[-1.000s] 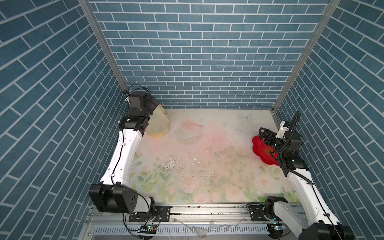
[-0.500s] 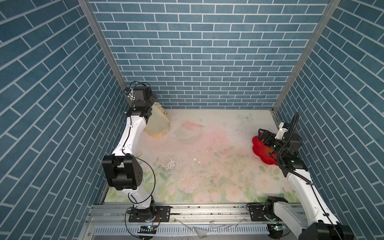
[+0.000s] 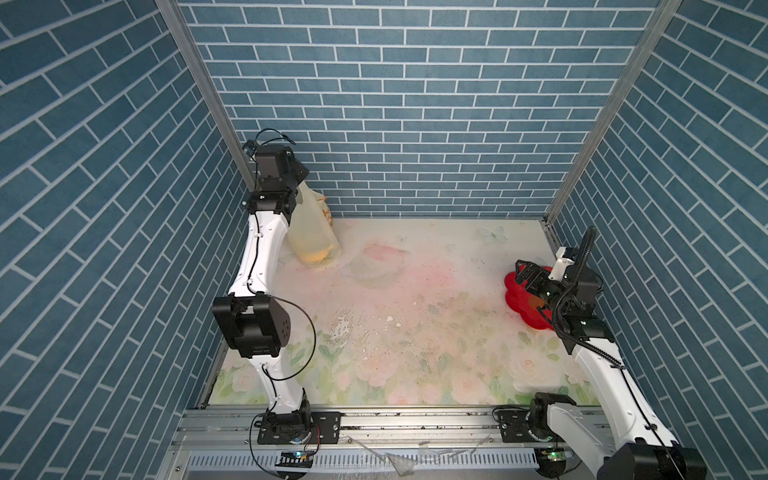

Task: Take fruits out of the plastic bag
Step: Pick up the plastic bag from the top-left of the table, then place the plastic bag at the center of the table.

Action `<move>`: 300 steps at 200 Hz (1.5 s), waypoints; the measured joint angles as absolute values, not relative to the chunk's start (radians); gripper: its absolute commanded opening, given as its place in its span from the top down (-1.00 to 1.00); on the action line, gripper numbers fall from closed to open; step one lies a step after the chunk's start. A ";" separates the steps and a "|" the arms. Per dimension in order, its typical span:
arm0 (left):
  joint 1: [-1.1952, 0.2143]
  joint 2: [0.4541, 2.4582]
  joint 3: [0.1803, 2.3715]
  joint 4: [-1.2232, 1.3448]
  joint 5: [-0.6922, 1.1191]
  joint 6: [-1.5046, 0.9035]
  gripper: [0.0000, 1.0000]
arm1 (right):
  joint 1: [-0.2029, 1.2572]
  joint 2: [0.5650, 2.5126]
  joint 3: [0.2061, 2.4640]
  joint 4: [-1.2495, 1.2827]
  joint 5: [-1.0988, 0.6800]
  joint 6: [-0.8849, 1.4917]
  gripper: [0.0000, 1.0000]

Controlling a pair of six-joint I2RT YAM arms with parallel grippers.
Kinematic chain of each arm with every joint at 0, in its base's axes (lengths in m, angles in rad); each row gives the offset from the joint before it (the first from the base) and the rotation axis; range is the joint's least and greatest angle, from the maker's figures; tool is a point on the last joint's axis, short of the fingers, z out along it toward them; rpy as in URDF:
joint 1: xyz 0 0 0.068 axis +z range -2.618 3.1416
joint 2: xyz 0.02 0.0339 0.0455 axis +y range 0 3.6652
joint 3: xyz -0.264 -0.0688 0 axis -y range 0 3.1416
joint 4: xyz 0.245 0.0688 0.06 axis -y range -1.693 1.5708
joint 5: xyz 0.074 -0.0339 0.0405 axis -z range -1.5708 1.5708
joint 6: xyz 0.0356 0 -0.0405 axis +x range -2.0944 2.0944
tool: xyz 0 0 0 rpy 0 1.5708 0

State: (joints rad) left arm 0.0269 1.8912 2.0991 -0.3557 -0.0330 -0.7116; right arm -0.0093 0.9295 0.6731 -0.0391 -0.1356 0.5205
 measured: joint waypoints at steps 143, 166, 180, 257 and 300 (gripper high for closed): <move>-0.250 2.067 2.646 -0.805 0.359 -0.391 1.00 | -0.009 0.982 0.674 -0.046 -0.161 0.572 -0.90; -0.346 2.067 2.646 -0.815 0.411 -0.338 1.00 | -0.008 0.991 0.675 -0.046 -0.165 0.577 -0.90; -0.395 2.065 2.646 -0.818 0.442 -0.308 1.00 | -0.006 0.991 0.675 -0.047 -0.167 0.580 -0.90; -0.566 1.902 2.438 -0.922 0.462 -0.017 0.96 | 0.043 1.019 0.699 -0.068 -0.169 0.579 -0.91; -0.587 1.851 2.258 -0.983 0.348 0.103 0.75 | 0.122 1.057 0.762 -0.096 -0.152 0.560 -0.91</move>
State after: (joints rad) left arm -0.5869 1.8507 2.2581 -0.9833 0.3477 0.1028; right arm 0.1223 1.0573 0.7616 -0.0963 -0.1524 0.5598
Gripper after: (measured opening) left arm 0.094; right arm 0.956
